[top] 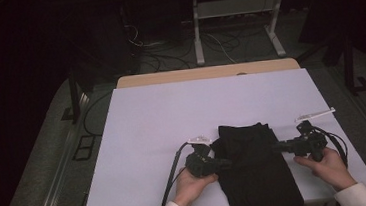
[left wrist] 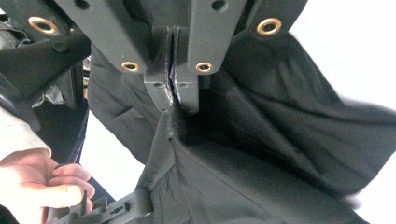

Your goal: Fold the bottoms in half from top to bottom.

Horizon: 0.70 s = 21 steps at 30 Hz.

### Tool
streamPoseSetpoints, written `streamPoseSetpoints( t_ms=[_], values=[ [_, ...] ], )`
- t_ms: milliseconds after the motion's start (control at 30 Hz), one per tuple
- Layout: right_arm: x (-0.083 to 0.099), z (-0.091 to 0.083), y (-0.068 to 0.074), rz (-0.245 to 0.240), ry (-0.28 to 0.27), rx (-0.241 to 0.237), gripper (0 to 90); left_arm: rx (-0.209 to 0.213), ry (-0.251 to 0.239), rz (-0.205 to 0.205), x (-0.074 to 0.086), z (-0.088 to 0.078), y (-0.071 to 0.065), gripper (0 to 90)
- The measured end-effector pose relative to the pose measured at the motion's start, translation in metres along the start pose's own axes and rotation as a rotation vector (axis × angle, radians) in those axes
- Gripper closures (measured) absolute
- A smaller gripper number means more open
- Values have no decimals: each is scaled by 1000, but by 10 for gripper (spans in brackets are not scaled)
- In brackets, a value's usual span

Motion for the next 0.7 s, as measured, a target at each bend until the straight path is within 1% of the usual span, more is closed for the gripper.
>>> streamPoseSetpoints(
  t_ms=[67, 133, 233, 433, 533, 700],
  values=[
    [1, 0, 1, -7, 12, -1, 708, 3, 6, -10, 2, 0, 1, 872],
    [2, 0, 2, -13, 23, 11, 643, 3, 11, -11, 5, 1, 1, 871],
    [3, 1, 3, -29, 35, 20, 497, 2, 12, -20, 7, 1, 3, 871],
    [-2, -1, 7, -65, 6, 21, 271, -2, 8, -30, 10, 0, 4, 868],
    [-7, -1, 6, -68, 0, 24, 135, -1, 6, -29, 10, 1, 3, 867],
    [-19, 1, 4, -65, -33, 27, 133, 3, 5, -25, 9, 2, 2, 868]
  ],
)
Point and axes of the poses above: each handheld gripper's, and its own axes: z roughly forward along the jaws, x roughly out of its underside, y roughly to its left, the point moved 2 cm from there along z, roughly forward along the jaws, and after that the axes turned 14 degrees about -y, right-handed, at the moved point
